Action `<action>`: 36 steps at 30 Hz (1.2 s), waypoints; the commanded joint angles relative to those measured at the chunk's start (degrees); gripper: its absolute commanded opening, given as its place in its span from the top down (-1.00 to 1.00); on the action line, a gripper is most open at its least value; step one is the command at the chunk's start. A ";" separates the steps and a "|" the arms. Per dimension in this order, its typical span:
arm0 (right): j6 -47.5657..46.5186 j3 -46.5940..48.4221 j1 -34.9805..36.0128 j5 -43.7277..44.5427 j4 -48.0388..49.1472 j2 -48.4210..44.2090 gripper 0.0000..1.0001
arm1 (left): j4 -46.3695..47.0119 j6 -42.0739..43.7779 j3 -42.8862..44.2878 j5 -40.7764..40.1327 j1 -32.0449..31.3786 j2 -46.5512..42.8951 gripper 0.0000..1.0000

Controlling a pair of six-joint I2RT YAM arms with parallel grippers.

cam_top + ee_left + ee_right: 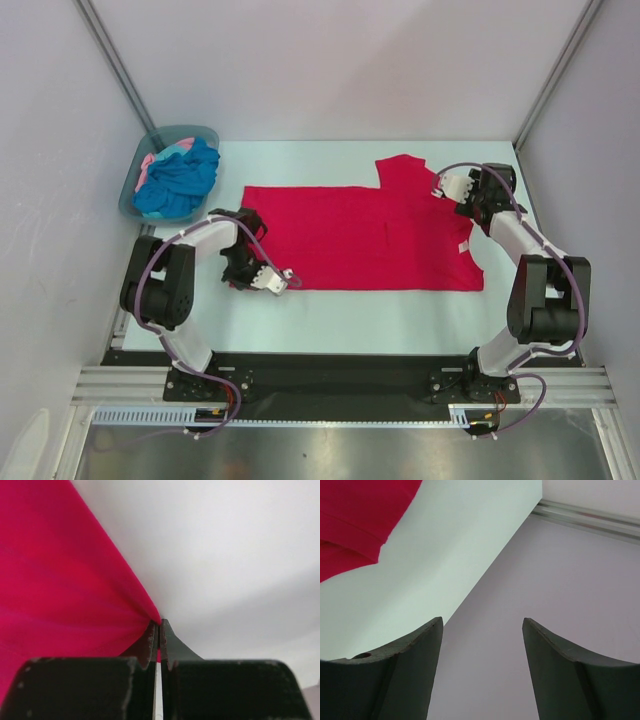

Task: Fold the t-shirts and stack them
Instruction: Fold the tshirt

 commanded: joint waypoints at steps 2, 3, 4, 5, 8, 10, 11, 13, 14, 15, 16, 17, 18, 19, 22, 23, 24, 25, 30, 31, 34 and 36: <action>0.47 2.23 0.59 -2.20 -1.80 -0.20 -0.40 | -11.50 0.65 -1.58 -0.98 0.39 -1.51 0.99; 0.64 1.88 0.76 -2.46 -2.52 -0.47 -0.39 | -11.94 0.83 -1.93 -1.24 0.39 -1.86 0.99; 0.56 1.44 0.85 -3.16 -3.66 -0.73 -0.39 | -12.81 1.00 -2.20 -1.24 0.39 -2.21 0.99; 0.30 0.74 1.20 -3.34 -3.84 -1.08 -0.39 | -13.17 1.18 -3.07 -1.07 0.30 -2.47 0.99; -0.32 -2.34 1.99 -3.69 -3.23 -2.40 -0.39 | -12.13 0.83 -4.57 -0.55 -0.31 -3.79 0.99; 0.64 -2.87 2.43 -3.52 -3.32 -2.49 -0.39 | -10.98 -0.57 -3.79 0.42 -0.31 -3.36 0.27; 1.08 -2.87 2.52 -3.52 -3.41 -2.32 -0.39 | -10.71 -1.27 -2.48 0.86 -0.31 -2.83 -0.05; 1.70 -2.79 2.61 -3.52 -3.32 -2.06 -0.39 | -10.01 -3.03 -0.98 0.87 -0.23 -2.04 -0.86; 1.70 -2.70 2.61 -3.43 -3.14 -1.88 -0.39 | -9.92 -3.30 0.42 0.69 -0.22 -1.25 -0.99; 1.79 -2.79 2.70 -3.43 -2.97 -1.79 -0.40 | -9.83 -3.65 1.05 -0.18 -0.05 -0.98 -1.00; 1.87 -2.79 2.70 -3.52 -2.62 -1.53 -0.41 | -9.75 -3.65 1.66 -0.71 0.12 -0.72 -0.99; 2.05 -2.79 2.78 -3.52 -2.18 -1.53 -0.41 | -9.66 -3.83 3.15 -0.80 0.56 -0.37 -1.00; 2.75 -2.35 2.79 -3.52 -1.91 -1.09 -0.43 | -9.66 -4.44 5.16 -1.85 0.83 -0.02 -0.99; 2.75 -2.17 2.87 -3.60 -1.65 -0.91 -0.43 | -9.05 -4.62 5.18 -2.82 1.09 0.16 -1.00; 5.56 -0.94 2.87 -2.99 -1.30 0.92 -0.44 | -5.89 -8.91 13.59 -3.97 3.63 2.52 -0.99; 8.18 0.10 2.87 -2.56 -1.21 1.80 -0.44 | -5.01 -11.10 20.67 -3.71 4.34 3.84 -0.99; 9.68 0.90 2.87 -2.12 -1.30 2.60 -0.44 | -2.39 -16.26 24.39 -3.53 5.82 6.29 -1.00; 11.44 1.86 2.87 -2.02 -1.73 3.47 -0.45 | -0.88 -19.18 31.22 -3.01 6.36 7.62 -0.99; 24.95 13.17 2.87 -0.27 -4.89 13.22 -0.44 | 13.24 -28.43 34.55 -4.76 7.86 9.39 -1.00; 26.64 15.04 2.87 -0.18 -7.25 14.63 -0.43 | 16.24 -29.31 33.06 -5.63 7.77 8.52 -1.00; 30.79 19.88 2.17 -1.05 -9.47 19.30 -0.37 | 20.74 -27.91 28.40 -7.74 6.72 8.60 -0.99; 30.53 20.07 2.17 -1.23 -9.03 20.44 -0.22 | 23.20 -27.56 25.93 -10.47 5.84 8.69 -0.99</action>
